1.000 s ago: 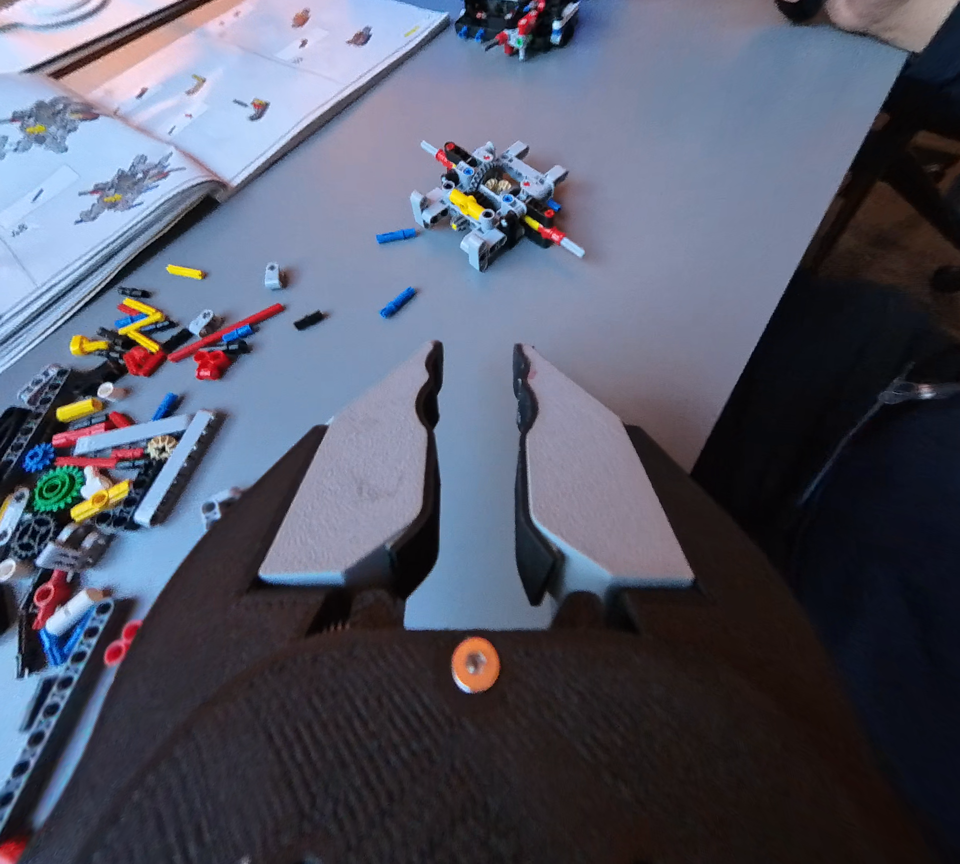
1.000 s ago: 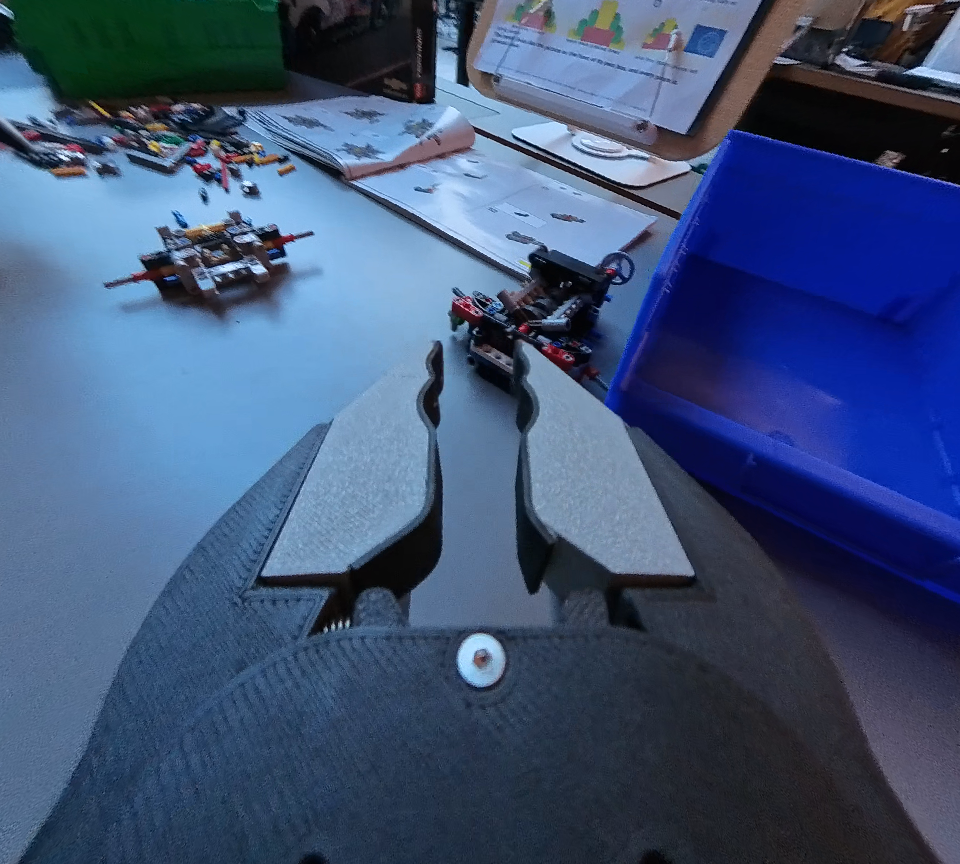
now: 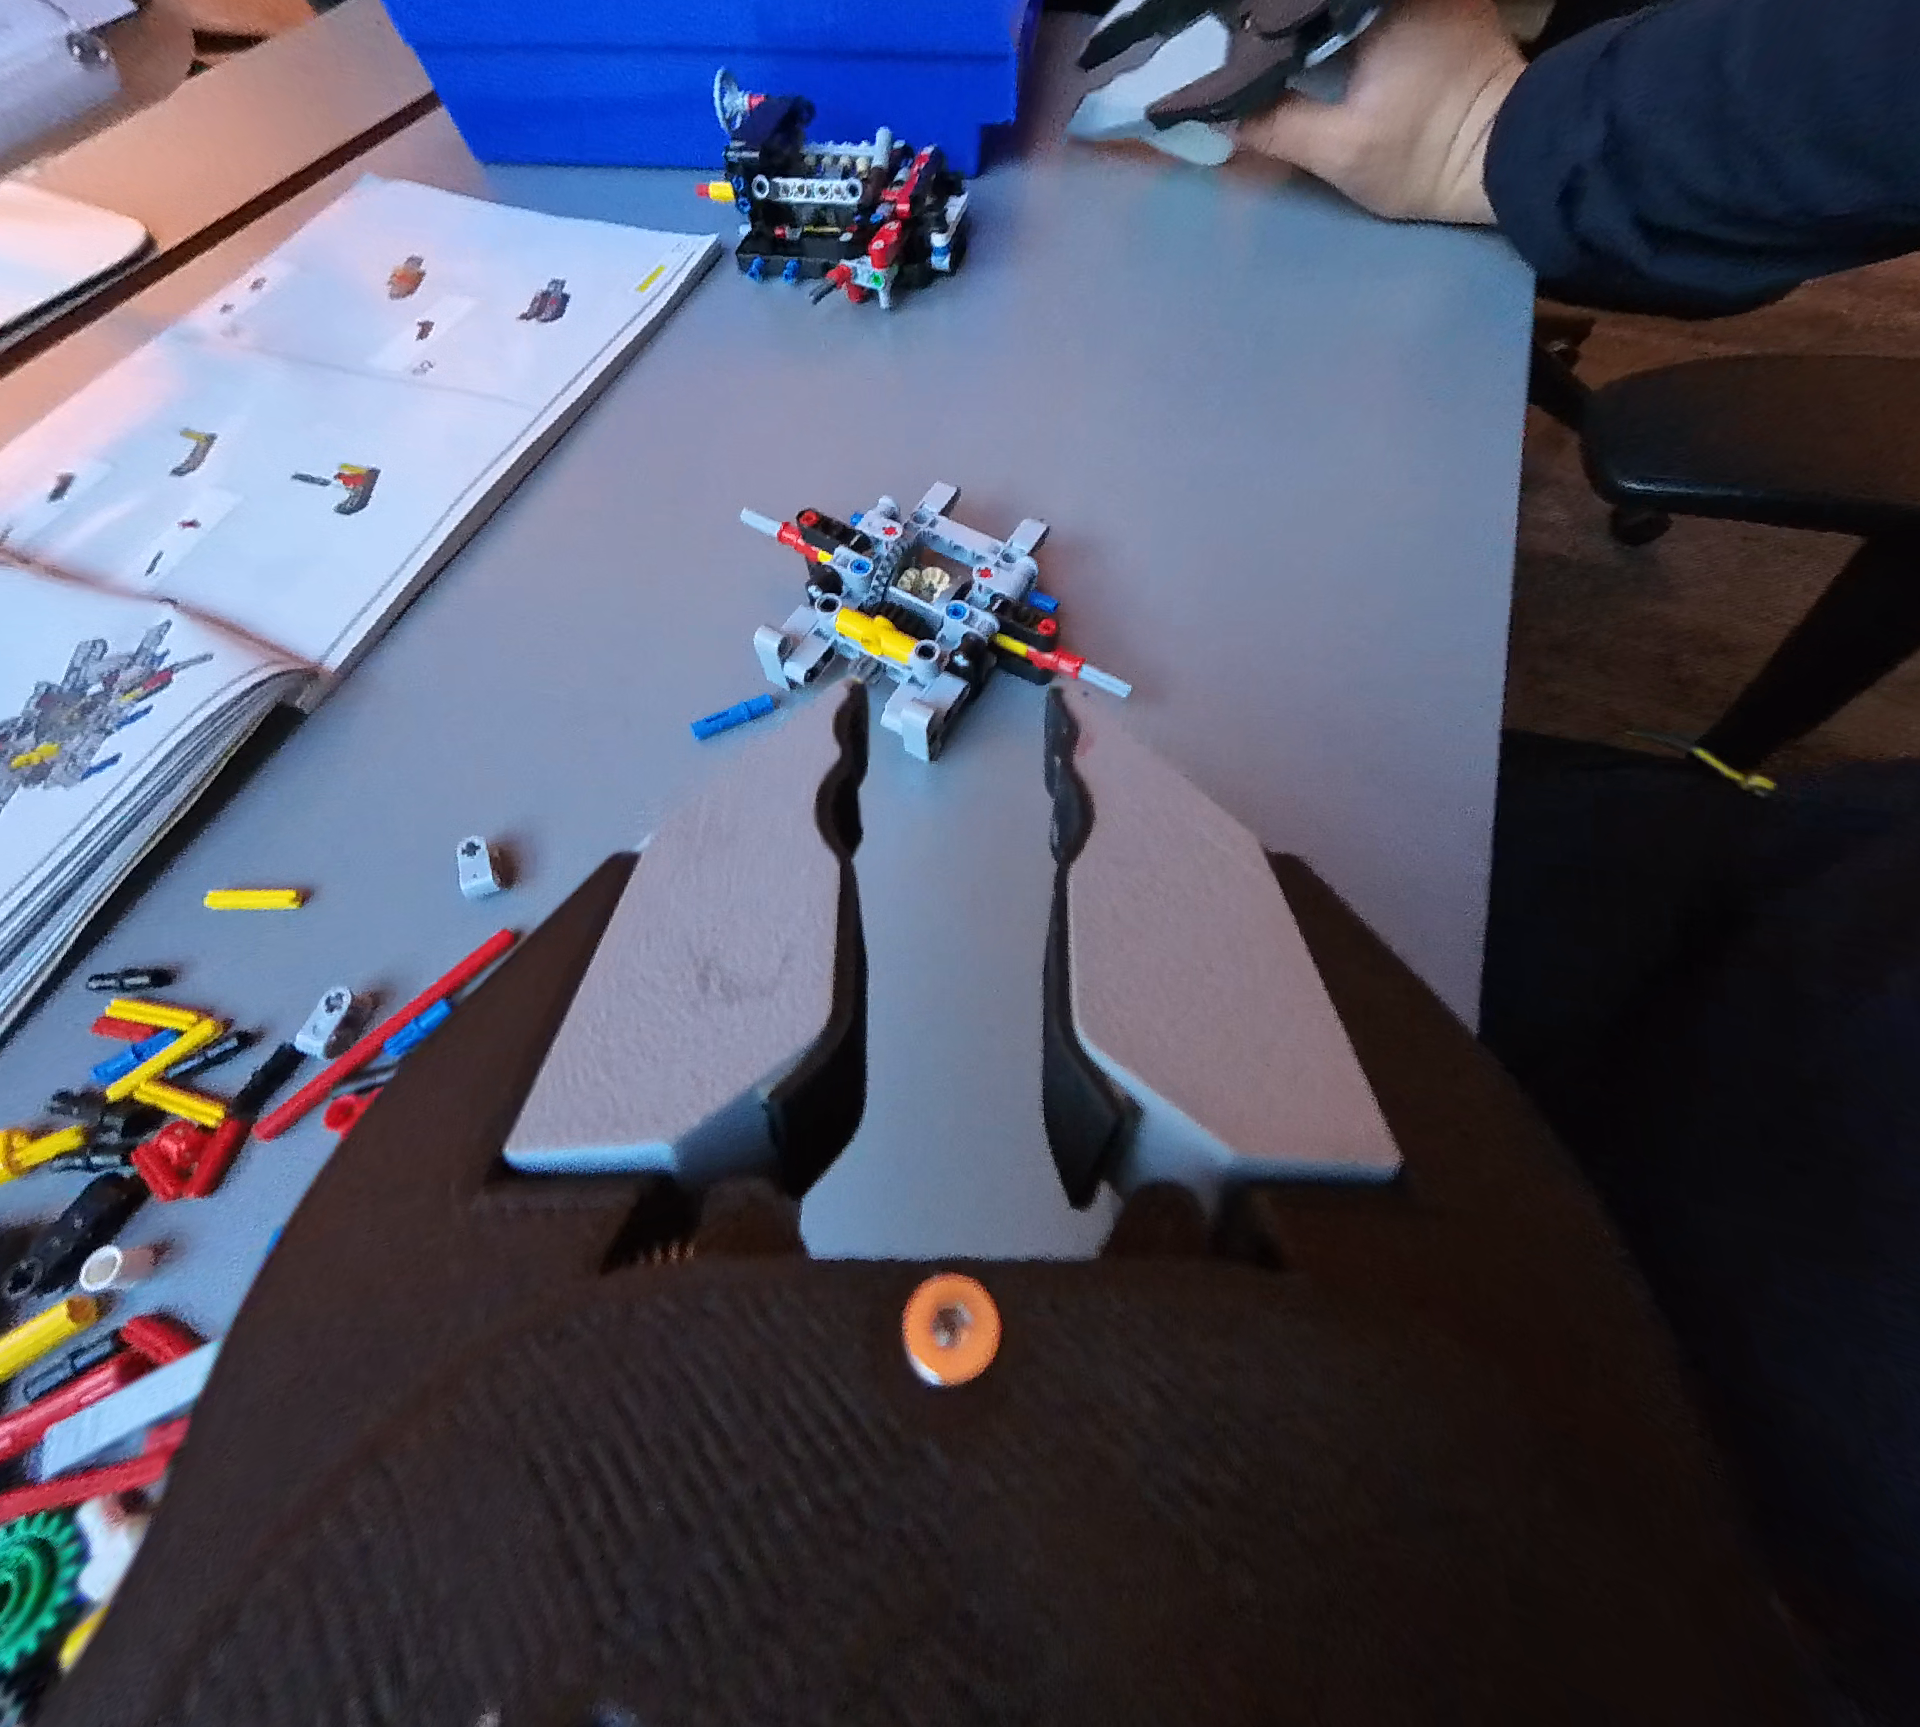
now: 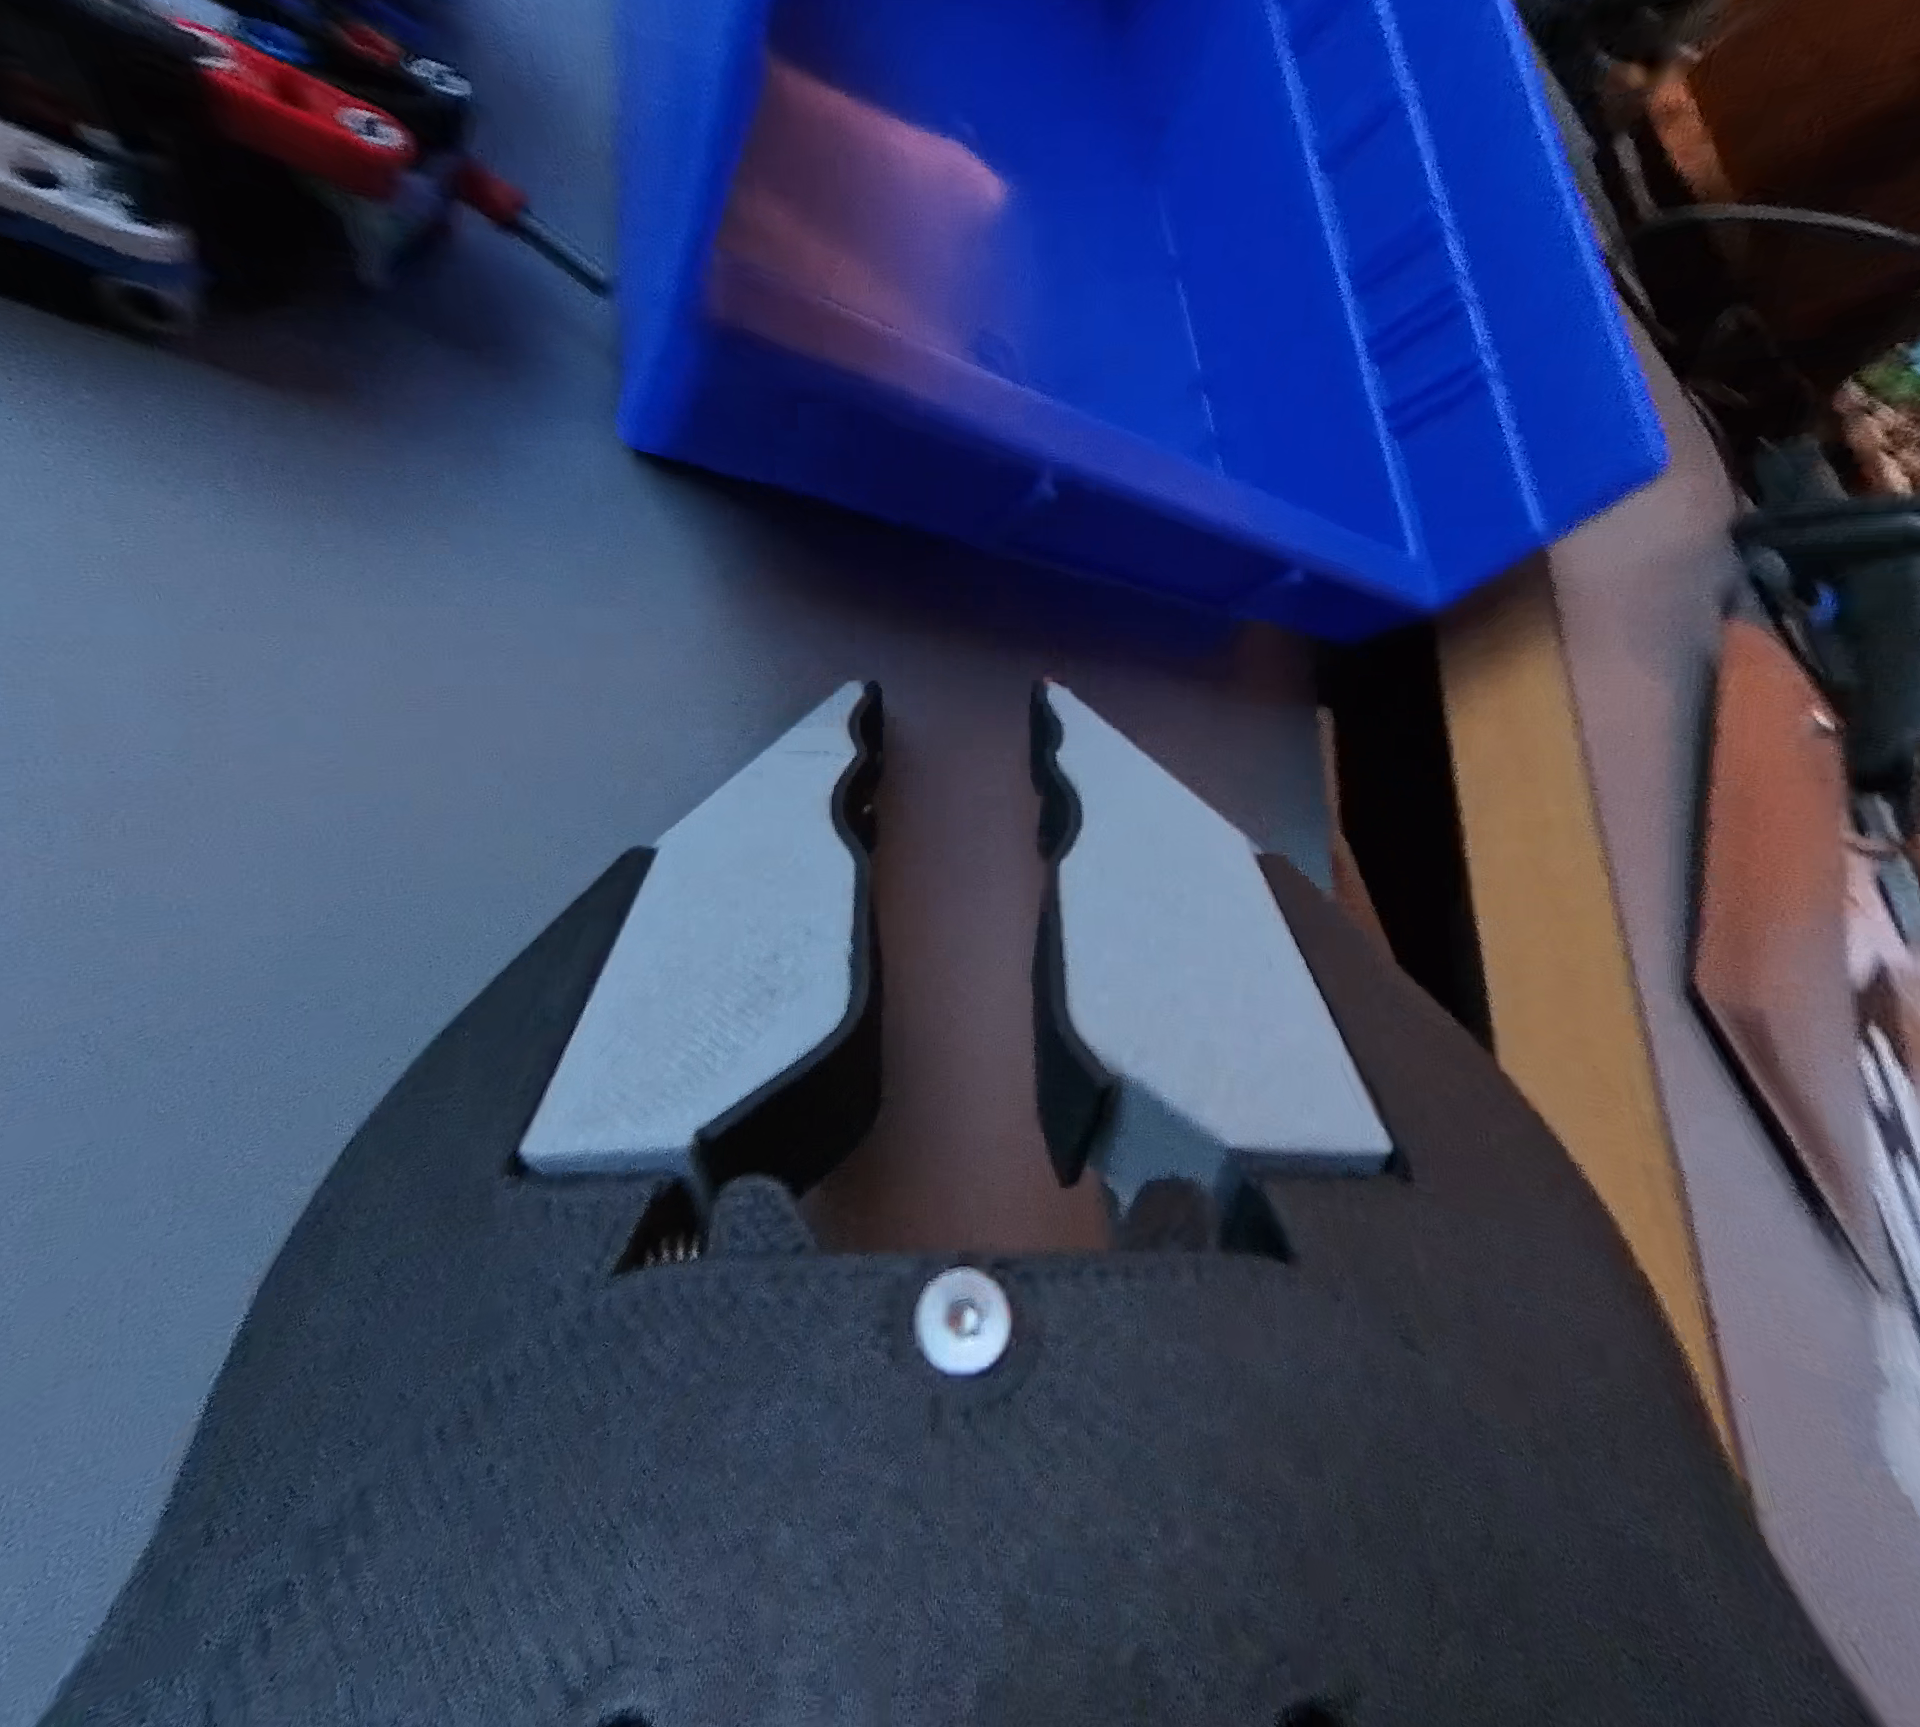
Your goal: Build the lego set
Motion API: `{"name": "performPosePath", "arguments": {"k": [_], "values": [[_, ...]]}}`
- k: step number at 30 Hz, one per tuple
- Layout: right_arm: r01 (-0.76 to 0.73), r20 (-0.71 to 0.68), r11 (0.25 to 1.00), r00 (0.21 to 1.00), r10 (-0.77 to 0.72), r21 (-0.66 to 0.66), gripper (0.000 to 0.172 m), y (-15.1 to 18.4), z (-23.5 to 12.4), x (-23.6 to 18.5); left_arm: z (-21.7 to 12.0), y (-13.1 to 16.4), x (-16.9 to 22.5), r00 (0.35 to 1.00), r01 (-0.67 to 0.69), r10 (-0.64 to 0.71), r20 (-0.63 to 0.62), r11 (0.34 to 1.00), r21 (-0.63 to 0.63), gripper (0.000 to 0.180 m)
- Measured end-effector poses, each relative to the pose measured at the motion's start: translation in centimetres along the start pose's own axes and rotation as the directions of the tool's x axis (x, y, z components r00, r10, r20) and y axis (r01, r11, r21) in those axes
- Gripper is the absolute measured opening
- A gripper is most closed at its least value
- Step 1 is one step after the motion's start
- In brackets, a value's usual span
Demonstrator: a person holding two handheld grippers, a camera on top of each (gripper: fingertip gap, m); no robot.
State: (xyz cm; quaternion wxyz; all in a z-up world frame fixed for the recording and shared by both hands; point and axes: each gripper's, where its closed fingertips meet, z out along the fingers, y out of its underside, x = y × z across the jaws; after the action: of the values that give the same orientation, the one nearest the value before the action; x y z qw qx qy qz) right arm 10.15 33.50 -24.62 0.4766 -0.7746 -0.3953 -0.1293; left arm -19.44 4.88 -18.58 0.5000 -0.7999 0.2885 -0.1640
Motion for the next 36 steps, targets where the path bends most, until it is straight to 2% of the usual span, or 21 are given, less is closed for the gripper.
{"name": "performPosePath", "arguments": {"k": [3,10,16,22,28,36], "values": [[-0.033,-0.078,0.998,0.997,0.028,-0.062,0.022,0.6,0.1,0.7,-0.1,0.2,-0.1,1.000,-0.005,0.005,0.015,1.000,0.001,0.033],[-0.019,-0.143,0.991,0.990,0.000,-0.135,0.004,1.0,0.3,0.5,-0.3,0.5,0.9,0.999,0.039,-0.039,-0.010,0.998,0.040,0.034],[-0.051,-0.124,0.991,0.992,0.036,-0.123,0.009,1.0,0.2,0.5,-0.3,0.4,1.2,0.988,0.135,-0.130,-0.085,0.988,0.068,0.035],[-0.051,-0.093,0.998,0.994,0.048,-0.021,0.006,-0.5,-0.6,0.0,0.0,0.7,1.0,0.995,0.089,-0.086,-0.046,0.994,0.061,0.034],[0.042,0.024,0.994,0.999,-0.045,0.105,0.006,-3.0,-1.2,-2.8,0.7,1.4,0.1,0.998,0.060,-0.060,0.015,0.998,0.032,0.035],[-0.009,0.161,0.961,0.986,-0.038,0.277,0.007,-5.4,-3.3,-4.6,1.6,1.6,-0.5,0.998,0.055,-0.055,0.036,0.998,0.018,0.034]]}}
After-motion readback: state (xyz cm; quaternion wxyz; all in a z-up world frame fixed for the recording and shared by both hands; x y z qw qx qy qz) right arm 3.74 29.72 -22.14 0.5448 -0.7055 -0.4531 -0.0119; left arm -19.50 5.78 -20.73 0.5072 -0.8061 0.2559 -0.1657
